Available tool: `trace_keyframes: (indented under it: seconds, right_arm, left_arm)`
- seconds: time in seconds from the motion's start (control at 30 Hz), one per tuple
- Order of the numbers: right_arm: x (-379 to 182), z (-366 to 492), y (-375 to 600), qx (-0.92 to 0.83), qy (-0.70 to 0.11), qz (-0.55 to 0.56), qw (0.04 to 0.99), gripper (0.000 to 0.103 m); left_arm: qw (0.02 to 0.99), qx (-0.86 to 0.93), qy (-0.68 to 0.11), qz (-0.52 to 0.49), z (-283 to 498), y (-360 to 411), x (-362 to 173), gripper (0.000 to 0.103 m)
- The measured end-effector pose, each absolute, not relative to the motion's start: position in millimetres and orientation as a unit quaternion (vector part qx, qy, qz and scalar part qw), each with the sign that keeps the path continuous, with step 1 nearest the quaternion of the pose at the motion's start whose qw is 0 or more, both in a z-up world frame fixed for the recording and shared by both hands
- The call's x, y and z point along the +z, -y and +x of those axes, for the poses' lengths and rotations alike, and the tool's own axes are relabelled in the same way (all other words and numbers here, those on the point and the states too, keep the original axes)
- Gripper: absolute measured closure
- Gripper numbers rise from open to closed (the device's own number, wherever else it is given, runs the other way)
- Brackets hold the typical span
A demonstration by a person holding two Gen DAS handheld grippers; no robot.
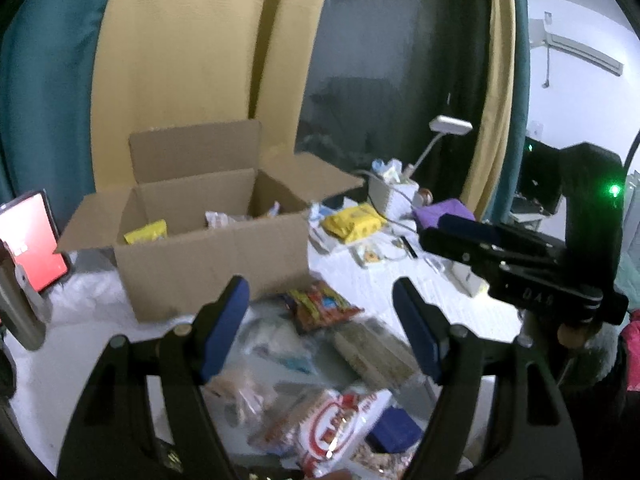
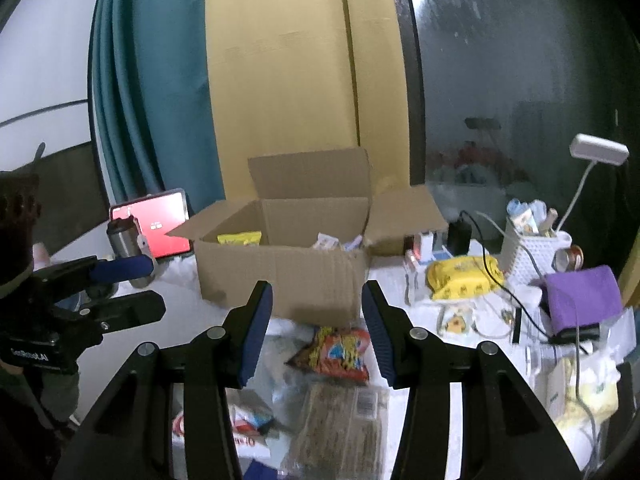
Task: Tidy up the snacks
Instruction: 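Move both tools back from the box to the snack pile, then grasp the white-red chips bag with the left tool while the right tool grasps the brown cracker package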
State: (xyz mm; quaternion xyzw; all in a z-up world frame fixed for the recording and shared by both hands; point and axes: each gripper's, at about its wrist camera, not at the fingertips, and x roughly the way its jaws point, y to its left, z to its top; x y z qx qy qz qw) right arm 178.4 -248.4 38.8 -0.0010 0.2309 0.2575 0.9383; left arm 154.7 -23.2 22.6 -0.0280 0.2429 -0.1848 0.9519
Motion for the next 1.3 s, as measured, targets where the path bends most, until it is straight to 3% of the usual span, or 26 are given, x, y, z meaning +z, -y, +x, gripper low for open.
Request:
trace_keyframes:
  seconds: [0.13,0.23,0.37,0.5,0.7,1.3]
  right_arm:
    - [27.8,170.0,252.6,0.253,-0.242,0.000,0.937,0.054]
    - [17.1,164.6,257.4,0.247,-0.253,0.005,0.935,0.054]
    - [0.1,163.0,260.4,0.241,-0.273,0.011,0.931,0.053]
    - [-19.8,164.5,264.2,0.234,-0.295,0.024,0.926,0.035]
    - [-50.2,171.7,266.9,0.223,-0.332,0.040,0.916,0.018]
    - [-119.7,203.0,245.3,0.208,-0.432,0.038,0.877,0.012]
  left_arm:
    - [0.946,-0.192,-0.259,-0.029,149.0,29.5,6.4,0.027]
    - [0.938,-0.200,-0.282,-0.025,147.0,33.4,-10.4,0.014]
    - [0.928,-0.202,-0.311,-0.024,146.1,36.1,-34.7,0.013]
    - [0.920,-0.207,-0.333,-0.021,144.6,38.0,-54.8,0.013]
    - [0.906,-0.217,-0.362,-0.023,151.4,35.3,-77.9,0.013]
    - [0.871,-0.244,-0.424,-0.046,178.6,33.4,-122.8,0.012]
